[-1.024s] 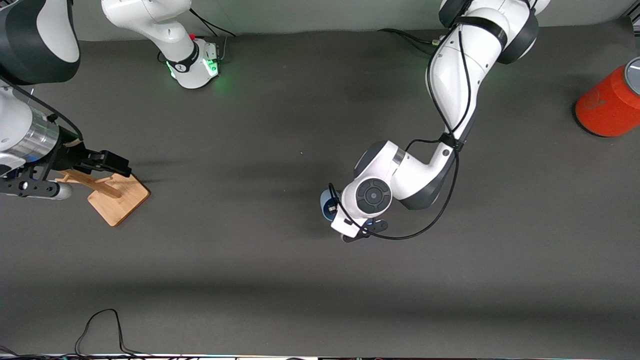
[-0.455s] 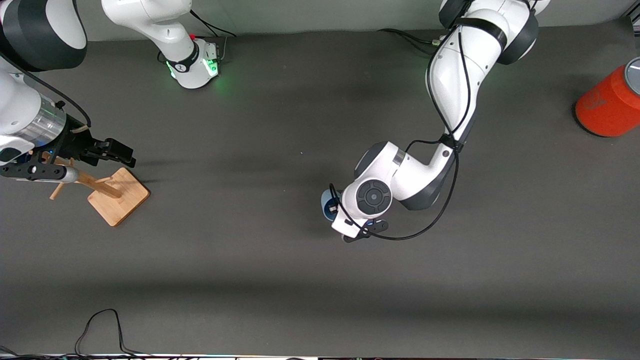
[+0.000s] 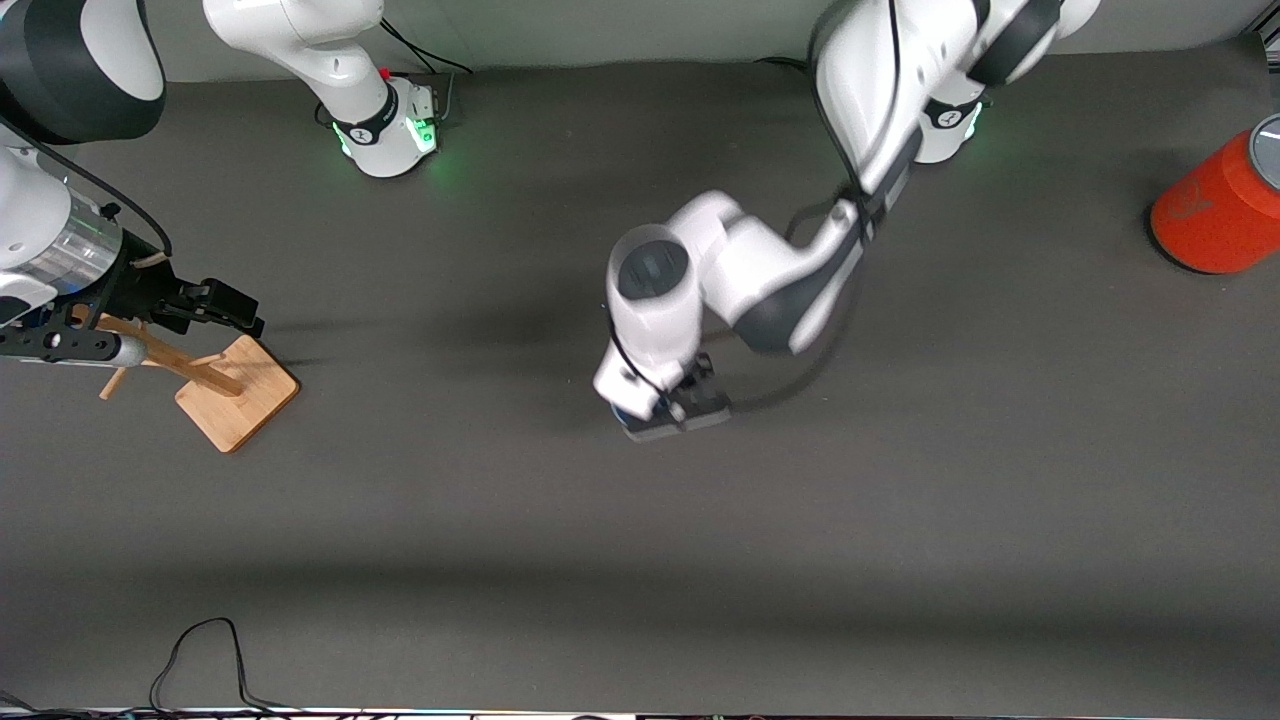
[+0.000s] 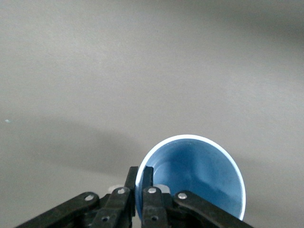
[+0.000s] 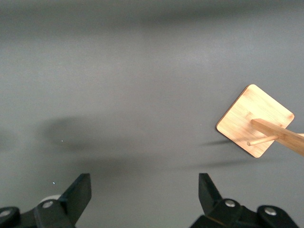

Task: Rotate and upright cup with both arms
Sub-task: 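Lower the upright cup onto the table with the left gripper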

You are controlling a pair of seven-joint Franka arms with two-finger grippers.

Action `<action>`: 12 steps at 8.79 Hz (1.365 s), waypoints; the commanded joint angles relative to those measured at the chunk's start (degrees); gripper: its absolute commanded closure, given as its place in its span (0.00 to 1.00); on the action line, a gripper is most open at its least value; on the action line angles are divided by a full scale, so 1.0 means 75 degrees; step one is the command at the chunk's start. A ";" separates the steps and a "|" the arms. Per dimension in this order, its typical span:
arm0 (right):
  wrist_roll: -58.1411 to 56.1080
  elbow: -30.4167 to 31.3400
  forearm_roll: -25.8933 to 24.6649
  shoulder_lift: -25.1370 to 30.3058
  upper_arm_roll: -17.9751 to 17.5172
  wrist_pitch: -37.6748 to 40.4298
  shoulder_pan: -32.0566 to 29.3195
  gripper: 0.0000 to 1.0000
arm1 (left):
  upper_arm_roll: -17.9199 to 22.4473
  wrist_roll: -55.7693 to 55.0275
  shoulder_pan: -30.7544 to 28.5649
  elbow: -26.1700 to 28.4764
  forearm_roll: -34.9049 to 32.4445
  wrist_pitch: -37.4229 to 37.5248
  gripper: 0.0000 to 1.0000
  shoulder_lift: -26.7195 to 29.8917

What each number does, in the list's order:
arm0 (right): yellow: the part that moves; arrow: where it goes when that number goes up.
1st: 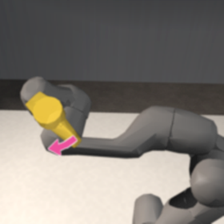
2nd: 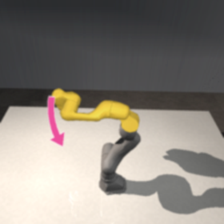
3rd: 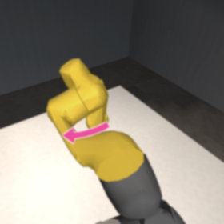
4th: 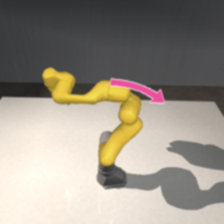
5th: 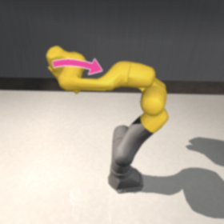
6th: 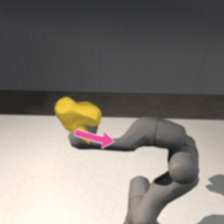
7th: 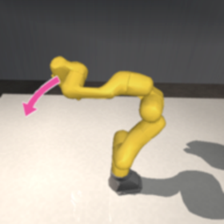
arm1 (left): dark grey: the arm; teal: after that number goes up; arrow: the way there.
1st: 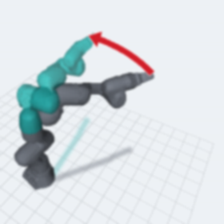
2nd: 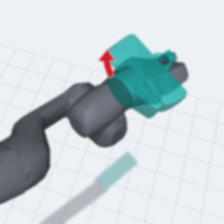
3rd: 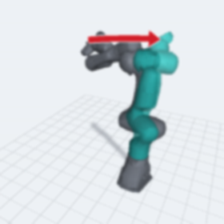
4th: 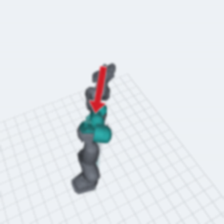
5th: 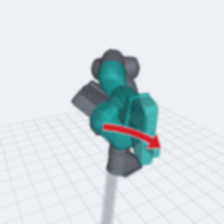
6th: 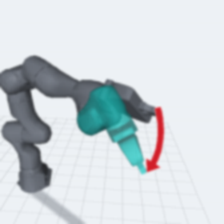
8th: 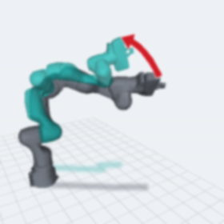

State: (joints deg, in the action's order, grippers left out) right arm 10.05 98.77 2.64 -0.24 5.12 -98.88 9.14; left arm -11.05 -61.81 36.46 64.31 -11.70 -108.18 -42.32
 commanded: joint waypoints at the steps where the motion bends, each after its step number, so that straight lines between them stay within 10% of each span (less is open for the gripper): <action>1: -0.0169 -0.0091 0.0082 -0.0004 -0.0085 -0.0035 -0.0094 0.00 | 0.0184 -0.0090 -0.0057 0.0308 -0.0116 -0.0083 1.00 0.0112; 12: -0.0168 -0.0267 0.0082 -0.0226 -0.0062 -0.0035 0.0000 0.00 | 0.0149 -0.3497 0.1255 0.2124 -0.2319 -0.0880 1.00 0.0007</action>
State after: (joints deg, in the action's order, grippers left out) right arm 9.98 98.16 2.64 -1.11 4.67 -99.03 9.52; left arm -10.47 -84.20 44.01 78.49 -27.57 -114.15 -43.09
